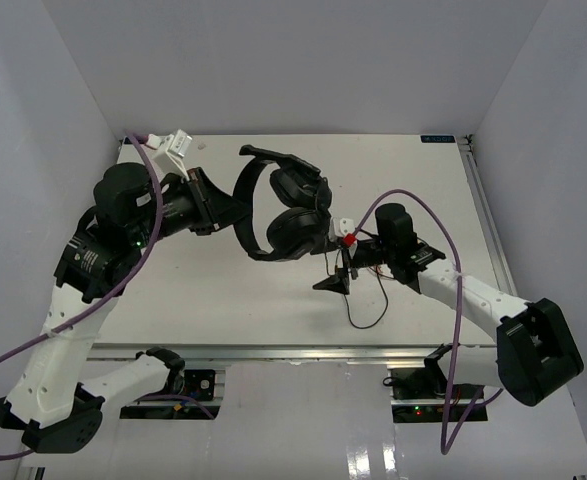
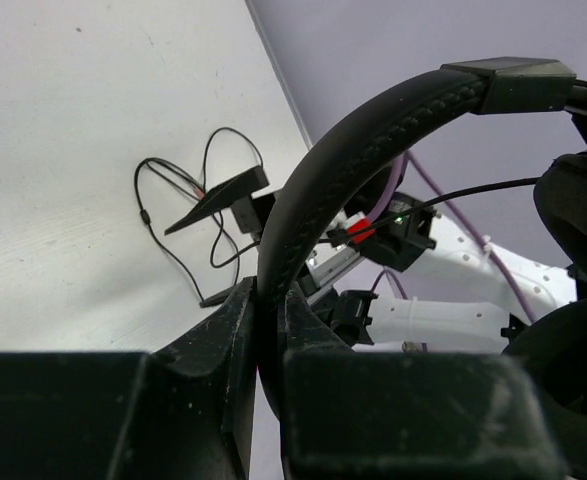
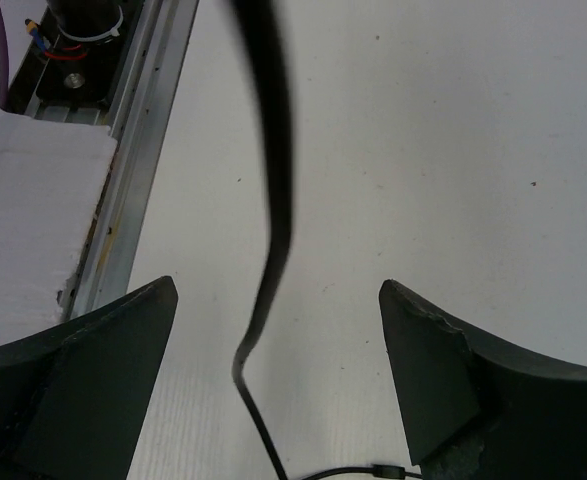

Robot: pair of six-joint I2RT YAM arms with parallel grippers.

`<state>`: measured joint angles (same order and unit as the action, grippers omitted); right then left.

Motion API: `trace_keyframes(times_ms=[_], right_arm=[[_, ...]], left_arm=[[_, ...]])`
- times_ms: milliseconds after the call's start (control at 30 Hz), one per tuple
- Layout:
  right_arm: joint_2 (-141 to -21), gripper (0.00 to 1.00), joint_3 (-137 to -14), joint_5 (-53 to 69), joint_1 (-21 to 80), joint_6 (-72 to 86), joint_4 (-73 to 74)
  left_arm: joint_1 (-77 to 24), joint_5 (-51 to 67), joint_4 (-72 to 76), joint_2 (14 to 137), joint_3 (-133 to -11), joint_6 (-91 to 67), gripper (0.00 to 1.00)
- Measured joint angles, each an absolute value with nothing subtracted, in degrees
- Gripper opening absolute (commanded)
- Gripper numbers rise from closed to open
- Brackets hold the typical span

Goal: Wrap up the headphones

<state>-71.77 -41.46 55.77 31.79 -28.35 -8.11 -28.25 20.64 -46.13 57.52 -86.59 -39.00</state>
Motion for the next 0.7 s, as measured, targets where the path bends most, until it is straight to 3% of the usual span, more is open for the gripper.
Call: trace_keyframes(times_ms=[167, 333, 533, 700], right_arm=[[-72.6, 0.32, -39.2, 56.2, 32.1, -25.7, -11.2], [-72.7, 0.08, -38.8, 56.9, 32.2, -24.1, -12.6], [-72.6, 0.08, -41.8, 51.7, 32.8, -24.8, -6.6], [-74.2, 0.08, -57.9, 42.4, 35.0, -32.8, 13.0]], left_arm=[[-28.3, 16.2, -44.4, 55.5, -86.6, -42.2, 0.00], [-28.3, 8.9, -43.6, 53.9, -86.7, -45.1, 0.00], [-28.3, -1.3, -42.2, 53.2, -86.5, -47.5, 0.00], [-28.3, -7.2, -36.8, 54.3, -81.8, -49.5, 0.00]])
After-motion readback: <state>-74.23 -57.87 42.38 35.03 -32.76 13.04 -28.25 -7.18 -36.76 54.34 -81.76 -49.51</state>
